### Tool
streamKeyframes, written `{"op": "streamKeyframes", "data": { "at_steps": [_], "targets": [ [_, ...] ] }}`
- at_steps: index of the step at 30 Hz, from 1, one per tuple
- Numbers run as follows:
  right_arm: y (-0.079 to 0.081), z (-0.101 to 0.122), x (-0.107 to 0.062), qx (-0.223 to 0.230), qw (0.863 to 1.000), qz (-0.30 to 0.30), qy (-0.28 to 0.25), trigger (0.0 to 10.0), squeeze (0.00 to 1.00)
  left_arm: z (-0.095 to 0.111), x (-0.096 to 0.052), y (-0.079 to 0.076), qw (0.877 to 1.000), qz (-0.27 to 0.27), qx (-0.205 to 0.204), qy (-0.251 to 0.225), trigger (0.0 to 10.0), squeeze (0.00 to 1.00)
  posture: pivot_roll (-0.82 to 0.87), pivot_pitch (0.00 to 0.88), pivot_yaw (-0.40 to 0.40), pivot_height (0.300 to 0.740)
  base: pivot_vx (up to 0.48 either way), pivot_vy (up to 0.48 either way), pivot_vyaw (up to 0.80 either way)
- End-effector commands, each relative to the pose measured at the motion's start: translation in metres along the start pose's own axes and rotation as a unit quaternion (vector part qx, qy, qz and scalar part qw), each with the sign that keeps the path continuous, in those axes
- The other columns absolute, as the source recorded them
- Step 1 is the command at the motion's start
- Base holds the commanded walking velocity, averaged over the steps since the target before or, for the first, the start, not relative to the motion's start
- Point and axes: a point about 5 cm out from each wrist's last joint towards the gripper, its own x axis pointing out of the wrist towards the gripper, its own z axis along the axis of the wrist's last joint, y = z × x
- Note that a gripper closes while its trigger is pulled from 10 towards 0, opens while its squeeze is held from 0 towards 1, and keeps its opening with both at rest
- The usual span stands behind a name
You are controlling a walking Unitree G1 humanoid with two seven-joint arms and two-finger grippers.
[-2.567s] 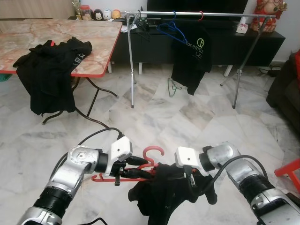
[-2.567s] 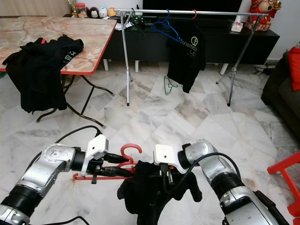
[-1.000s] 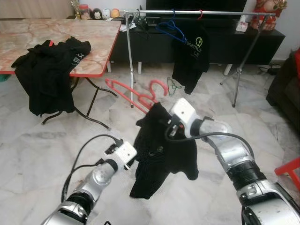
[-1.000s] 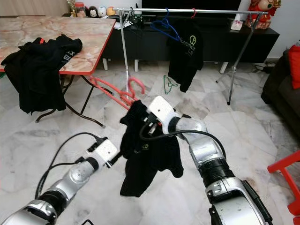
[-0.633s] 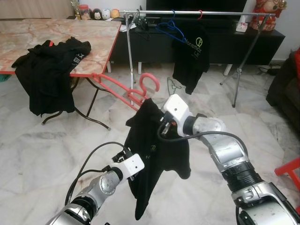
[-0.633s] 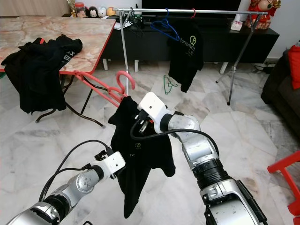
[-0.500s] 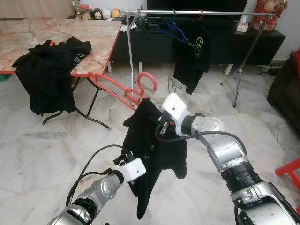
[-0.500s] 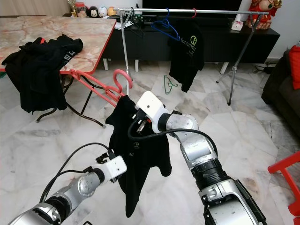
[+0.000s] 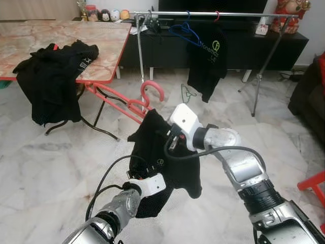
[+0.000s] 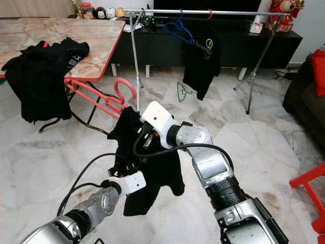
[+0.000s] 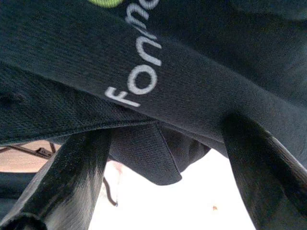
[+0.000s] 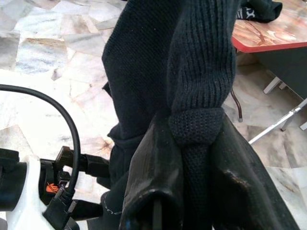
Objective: Hang hanger
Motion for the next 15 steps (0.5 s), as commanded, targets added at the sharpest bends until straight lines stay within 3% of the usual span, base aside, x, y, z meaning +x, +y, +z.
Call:
{"op": "streamKeyframes", "data": {
  "at_steps": [1,15],
  "targets": [
    [-0.0008,0.0134,-0.0018,-0.014,1.0,0.0,-0.024,0.0,0.0,0.0005,0.0012,0.002,1.0,0.001,0.007,0.003,10.0,0.0,-0.1,0.0,-0.035,0.74,0.0,0.0,0.0],
    [-0.0008,0.0134,-0.0018,-0.014,1.0,0.0,-0.024,0.0,0.0,0.0005,0.0012,0.002,1.0,0.001,0.007,0.003,10.0,0.0,-0.1,0.0,-0.035,0.74,0.0,0.0,0.0]
  ]
}}
